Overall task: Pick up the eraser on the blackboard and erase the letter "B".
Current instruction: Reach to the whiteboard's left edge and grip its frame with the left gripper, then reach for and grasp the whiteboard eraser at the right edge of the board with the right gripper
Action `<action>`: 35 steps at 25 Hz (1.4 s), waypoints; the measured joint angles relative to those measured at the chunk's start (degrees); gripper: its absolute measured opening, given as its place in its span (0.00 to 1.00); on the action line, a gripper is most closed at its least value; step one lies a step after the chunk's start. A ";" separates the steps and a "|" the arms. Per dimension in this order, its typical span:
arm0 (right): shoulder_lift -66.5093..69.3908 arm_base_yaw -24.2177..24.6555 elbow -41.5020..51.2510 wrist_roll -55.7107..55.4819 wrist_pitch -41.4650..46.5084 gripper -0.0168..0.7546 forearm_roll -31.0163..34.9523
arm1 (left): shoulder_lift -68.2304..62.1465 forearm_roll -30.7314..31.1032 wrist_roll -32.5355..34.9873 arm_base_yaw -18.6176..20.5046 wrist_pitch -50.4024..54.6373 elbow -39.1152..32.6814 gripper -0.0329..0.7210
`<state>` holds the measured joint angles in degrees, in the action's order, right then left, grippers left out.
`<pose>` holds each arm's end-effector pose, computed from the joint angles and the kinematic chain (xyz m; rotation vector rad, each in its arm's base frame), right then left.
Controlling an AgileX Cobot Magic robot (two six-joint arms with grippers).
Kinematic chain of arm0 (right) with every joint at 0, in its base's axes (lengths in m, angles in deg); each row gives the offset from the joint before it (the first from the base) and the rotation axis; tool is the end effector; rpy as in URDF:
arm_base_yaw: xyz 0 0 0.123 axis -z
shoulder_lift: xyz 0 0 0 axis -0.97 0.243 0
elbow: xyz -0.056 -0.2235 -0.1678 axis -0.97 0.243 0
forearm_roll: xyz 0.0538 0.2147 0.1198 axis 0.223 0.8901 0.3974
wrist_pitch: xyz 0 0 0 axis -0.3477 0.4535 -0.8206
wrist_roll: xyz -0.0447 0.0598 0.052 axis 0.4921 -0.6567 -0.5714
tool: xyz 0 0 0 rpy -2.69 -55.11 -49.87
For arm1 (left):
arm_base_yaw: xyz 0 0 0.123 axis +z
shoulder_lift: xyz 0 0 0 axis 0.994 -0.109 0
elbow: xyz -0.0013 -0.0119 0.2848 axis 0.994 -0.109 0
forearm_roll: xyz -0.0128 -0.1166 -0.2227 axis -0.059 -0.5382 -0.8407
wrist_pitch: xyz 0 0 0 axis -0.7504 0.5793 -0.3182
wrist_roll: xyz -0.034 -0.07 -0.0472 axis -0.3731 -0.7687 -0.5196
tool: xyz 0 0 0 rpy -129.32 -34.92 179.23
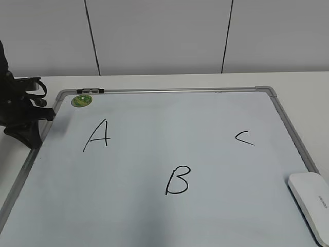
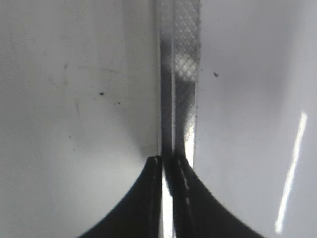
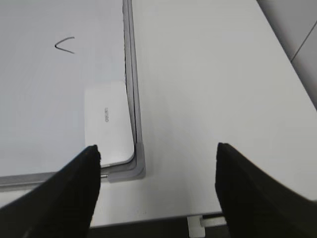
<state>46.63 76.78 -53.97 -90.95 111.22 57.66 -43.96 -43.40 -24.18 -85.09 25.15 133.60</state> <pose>-0.0019 -0.0083 0.2704 0.0701 2.1784 -0.1073 0.4148 -0.0193 0.1272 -0.0256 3.0937 -0.1650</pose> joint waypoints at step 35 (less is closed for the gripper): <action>64.24 0.00 -8.92 14.29 -9.79 0.89 16.76 | 0.00 -0.17 0.00 0.00 0.10 0.00 0.07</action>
<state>110.87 76.78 -62.88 -76.65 101.43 74.42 -43.96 -43.57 -24.18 -85.09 25.25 133.60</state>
